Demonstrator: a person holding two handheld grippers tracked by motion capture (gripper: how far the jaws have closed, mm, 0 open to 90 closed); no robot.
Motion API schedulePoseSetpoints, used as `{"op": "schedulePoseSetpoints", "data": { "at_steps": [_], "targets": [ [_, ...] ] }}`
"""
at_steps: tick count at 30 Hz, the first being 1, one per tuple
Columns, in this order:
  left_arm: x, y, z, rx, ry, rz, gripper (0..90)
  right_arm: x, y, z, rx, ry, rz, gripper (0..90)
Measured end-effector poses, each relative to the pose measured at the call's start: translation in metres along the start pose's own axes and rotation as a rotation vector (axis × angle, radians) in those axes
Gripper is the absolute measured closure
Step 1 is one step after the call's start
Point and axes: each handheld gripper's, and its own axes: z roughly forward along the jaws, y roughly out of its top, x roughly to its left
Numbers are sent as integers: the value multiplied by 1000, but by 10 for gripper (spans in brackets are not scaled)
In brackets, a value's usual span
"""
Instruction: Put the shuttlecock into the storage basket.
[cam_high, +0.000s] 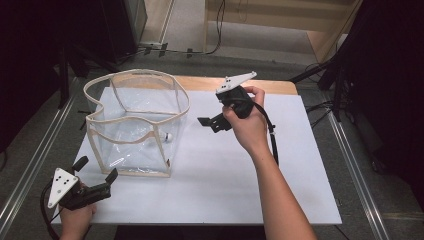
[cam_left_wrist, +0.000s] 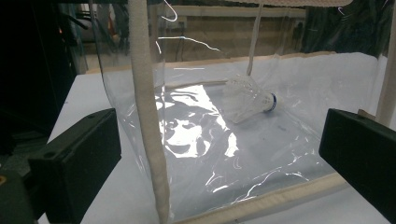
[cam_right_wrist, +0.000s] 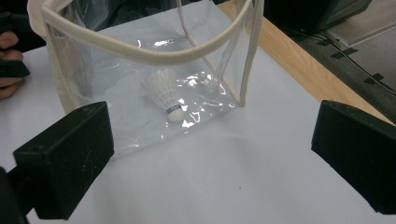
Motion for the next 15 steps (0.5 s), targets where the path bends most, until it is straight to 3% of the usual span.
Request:
{"op": "schedulePoseSetpoints", "data": {
  "at_steps": [15],
  "targets": [
    [-1,0,1,4,-1,7,0,-1,-30,-3,-5,6,13,0]
  ]
}}
